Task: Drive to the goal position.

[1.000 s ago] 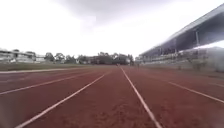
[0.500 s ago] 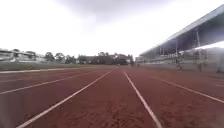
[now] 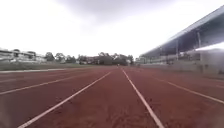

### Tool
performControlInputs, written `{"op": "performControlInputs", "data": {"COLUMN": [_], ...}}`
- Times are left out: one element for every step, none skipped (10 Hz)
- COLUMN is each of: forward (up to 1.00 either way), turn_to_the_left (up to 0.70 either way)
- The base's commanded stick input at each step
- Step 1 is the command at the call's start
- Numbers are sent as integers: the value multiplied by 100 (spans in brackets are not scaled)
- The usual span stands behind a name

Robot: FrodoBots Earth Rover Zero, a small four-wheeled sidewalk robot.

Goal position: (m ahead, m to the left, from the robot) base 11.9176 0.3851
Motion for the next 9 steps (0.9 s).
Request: {"op": "performControlInputs", "data": {"forward": [45, 45, 45, 45, 45, 45, 45, 45, 45], "turn_to_the_left": [0, 0, 0, 0, 0, 0, 0, 0, 0]}}
